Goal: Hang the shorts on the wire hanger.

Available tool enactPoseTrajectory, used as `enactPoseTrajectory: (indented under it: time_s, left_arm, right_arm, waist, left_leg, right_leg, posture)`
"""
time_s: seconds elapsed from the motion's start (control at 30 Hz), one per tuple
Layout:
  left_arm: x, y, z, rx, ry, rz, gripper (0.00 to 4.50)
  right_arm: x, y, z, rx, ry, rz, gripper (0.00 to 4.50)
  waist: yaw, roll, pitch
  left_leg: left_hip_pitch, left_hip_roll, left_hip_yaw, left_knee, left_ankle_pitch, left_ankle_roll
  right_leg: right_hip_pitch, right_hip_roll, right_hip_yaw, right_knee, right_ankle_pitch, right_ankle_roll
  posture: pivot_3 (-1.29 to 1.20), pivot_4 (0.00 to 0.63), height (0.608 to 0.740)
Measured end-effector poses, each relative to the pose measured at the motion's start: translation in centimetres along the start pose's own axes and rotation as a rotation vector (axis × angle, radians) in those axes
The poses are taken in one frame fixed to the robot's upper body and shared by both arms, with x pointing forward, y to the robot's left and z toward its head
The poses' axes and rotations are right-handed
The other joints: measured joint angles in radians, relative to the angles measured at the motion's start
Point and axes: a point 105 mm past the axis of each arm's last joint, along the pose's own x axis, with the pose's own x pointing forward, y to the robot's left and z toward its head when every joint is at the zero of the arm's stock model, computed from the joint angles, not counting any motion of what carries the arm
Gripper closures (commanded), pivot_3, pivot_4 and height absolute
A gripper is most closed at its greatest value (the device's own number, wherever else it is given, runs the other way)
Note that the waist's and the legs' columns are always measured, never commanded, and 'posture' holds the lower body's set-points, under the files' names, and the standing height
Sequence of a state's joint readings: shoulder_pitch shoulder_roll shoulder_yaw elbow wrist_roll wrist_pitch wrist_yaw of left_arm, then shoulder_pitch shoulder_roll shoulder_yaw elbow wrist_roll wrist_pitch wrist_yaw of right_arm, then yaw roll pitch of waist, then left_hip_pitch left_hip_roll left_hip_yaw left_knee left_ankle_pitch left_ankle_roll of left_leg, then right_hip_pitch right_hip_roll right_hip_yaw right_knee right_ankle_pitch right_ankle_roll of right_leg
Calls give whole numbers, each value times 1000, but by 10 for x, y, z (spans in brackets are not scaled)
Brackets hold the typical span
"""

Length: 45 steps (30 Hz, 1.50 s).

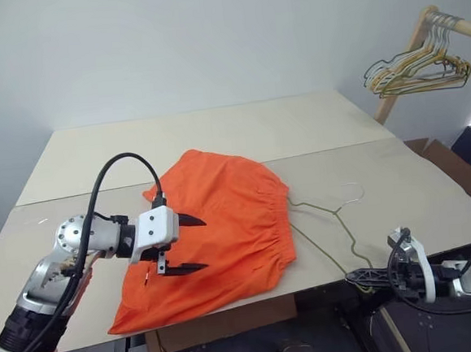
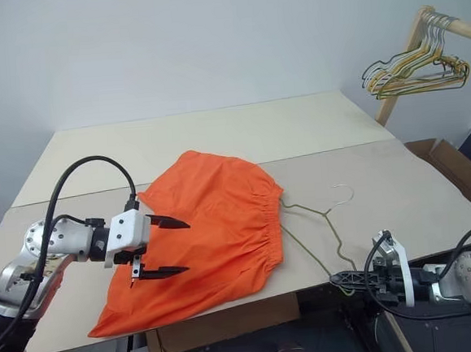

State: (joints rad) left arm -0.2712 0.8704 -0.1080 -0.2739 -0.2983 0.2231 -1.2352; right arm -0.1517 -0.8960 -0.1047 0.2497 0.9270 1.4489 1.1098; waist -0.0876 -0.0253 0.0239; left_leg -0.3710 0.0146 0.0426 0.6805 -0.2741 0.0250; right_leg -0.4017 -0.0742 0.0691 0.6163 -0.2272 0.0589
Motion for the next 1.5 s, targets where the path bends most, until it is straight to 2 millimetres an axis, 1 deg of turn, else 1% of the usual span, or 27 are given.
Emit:
enactPoseTrajectory:
  time_s: [0.17, 0.37, 0.5, 0.6, 0.73, 0.87, 1.0, 1.2, 1.3, 1.5]
  left_arm:
    - [1, 1, 2, 15, 3, 16, 67]
    - [2, 2, 4, 20, -3, 41, 67]
    - [2, 1, 4, 2, -19, 50, 67]
    - [3, 0, 10, 6, -39, 53, 67]
    - [1, 0, 8, -1, -35, 65, 67]
    - [1, 0, 8, -4, -33, 67, 67]
    - [1, 0, 7, -10, -30, 68, 67]
    - [1, 0, 7, -9, -26, 69, 67]
    - [1, 0, 6, -10, -26, 67, 67]
    - [3, 4, 10, 6, -36, 69, 67]
  right_arm:
    - [6, 10, 7, 7, 49, 24, 4500]
    - [7, 11, 28, 7, 37, -10, 4500]
    - [12, 12, 40, 24, 20, 0, 4500]
    - [15, 10, 41, 39, 27, 4, 4500]
    - [27, 15, 44, 38, 44, 53, 4500]
    - [36, 13, 48, 36, 38, 59, 4500]
    - [35, 8, 56, 26, -14, 43, 4500]
    - [28, 9, 69, -9, -101, 27, 4500]
    - [28, 14, 74, -64, -115, 7, 4500]
    - [33, 30, 75, -313, -98, -93, 4500]
  waist:
    - [0, 0, 0]
    - [9, 0, 0]
    - [18, 0, 0]
    - [25, 0, 0]
    - [31, 0, 0]
    - [36, 0, 0]
    - [45, 0, 0]
    - [45, 0, 0]
    - [43, 0, 0]
    - [42, 0, 0]
  left_leg:
    - [0, 0, 0, 0, 0, 0]
    - [0, 0, 0, 0, 0, 0]
    - [0, 0, 3, 0, 0, 0]
    - [0, 0, 4, 1, 0, 0]
    - [0, 0, 6, 2, 0, 0]
    - [0, 0, 6, 2, 0, 0]
    - [0, 0, 7, 2, 0, 0]
    - [0, 0, 8, 3, 0, 0]
    - [0, 0, 8, 3, 0, 0]
    - [0, 0, 8, 3, 0, 0]
  right_leg:
    - [0, 1, 0, 0, 0, 0]
    - [0, 0, 0, 0, 0, 0]
    - [0, 1, 0, 1, 1, -1]
    - [0, 0, 0, 1, 1, -1]
    - [-1, 1, 0, 2, 1, -1]
    - [-1, 1, 0, 3, 1, -1]
    - [-1, 0, 0, 3, 1, -1]
    - [-1, 1, 0, 4, 1, -1]
    - [-2, 1, 0, 6, 1, -1]
    - [-3, 0, 0, 7, 0, -1]
  posture:
    - [-67, 0, 740]
    - [-50, 0, 740]
    - [-33, 0, 740]
    - [-25, 0, 740]
    - [-18, 0, 740]
    - [-17, 0, 740]
    - [-25, 0, 740]
    - [-41, 0, 740]
    - [-45, 0, 740]
    - [-61, 0, 740]
